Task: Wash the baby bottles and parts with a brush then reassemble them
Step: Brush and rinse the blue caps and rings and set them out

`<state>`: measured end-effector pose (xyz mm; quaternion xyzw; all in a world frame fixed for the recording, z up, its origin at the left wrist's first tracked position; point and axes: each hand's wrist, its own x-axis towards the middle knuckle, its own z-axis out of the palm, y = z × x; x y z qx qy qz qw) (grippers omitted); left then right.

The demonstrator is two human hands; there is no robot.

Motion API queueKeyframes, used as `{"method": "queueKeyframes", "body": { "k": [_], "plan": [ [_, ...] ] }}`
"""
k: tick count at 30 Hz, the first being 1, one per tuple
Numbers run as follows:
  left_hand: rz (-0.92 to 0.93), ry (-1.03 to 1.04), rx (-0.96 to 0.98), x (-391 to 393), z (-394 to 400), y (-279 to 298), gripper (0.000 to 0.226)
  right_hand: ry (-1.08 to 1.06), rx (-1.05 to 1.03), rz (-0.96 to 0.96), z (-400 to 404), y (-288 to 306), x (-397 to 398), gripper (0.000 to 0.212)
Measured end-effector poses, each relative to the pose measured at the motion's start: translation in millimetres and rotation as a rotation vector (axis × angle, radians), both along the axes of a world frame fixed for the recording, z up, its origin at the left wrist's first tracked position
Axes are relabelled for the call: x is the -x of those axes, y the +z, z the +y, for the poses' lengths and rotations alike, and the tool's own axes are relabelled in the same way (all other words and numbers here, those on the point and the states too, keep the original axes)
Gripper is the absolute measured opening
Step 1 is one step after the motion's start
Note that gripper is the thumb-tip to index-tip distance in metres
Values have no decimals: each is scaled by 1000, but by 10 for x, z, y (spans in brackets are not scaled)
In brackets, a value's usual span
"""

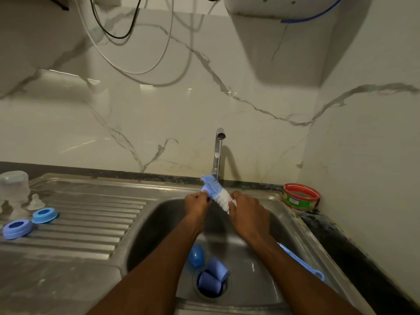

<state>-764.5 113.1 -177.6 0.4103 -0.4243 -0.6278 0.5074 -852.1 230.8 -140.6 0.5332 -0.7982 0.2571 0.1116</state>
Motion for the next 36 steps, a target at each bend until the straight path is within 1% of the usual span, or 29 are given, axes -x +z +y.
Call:
{"method": "queueKeyframes", "body": {
  "k": [2,3,5,7,10,11,13,14,16,18,19,21,23,25,28,30,33,36],
  "plan": [
    [90,-174,-47,-7,37,62,10,-9,39,-16,-21,25,-9,28],
    [90,-268,-44,8,78,83,14,-29,60,-30,-24,57,5,29],
    [-21,-382,0,71,147,87,23,-81,75,-60,-17,93,53,30],
    [-71,-342,32,112,182,97,22,-111,64,-54,6,79,98,30],
    [44,-154,1,87,102,72,7,-68,54,-62,30,35,90,32],
    [55,-79,-2,64,75,52,3,-36,45,-59,30,24,78,31],
    [54,30,-2,9,25,2,8,34,24,-37,20,18,12,29],
    [44,35,3,-12,18,-5,9,64,31,-31,13,10,-21,28],
    [42,-59,-3,-32,51,30,12,71,73,-20,2,8,-57,24],
    [95,-190,-21,-30,143,82,14,22,107,3,4,36,-42,22],
    [89,-222,7,-20,170,87,13,-11,109,13,8,52,-28,23],
    [23,-234,106,8,200,83,10,-67,99,23,25,76,1,27],
    [10,-211,152,25,207,96,8,-109,86,21,37,106,1,30],
    [50,-143,115,46,184,119,6,-124,71,9,48,115,17,28],
    [123,-86,56,16,125,115,9,-56,68,9,49,78,22,23],
    [116,-142,46,-11,119,107,12,-6,90,28,29,59,0,23],
    [125,-287,68,11,210,134,17,-32,117,45,7,97,-37,30],
    [42,-275,136,60,209,125,14,-130,83,43,17,116,12,35]
  ]
}}
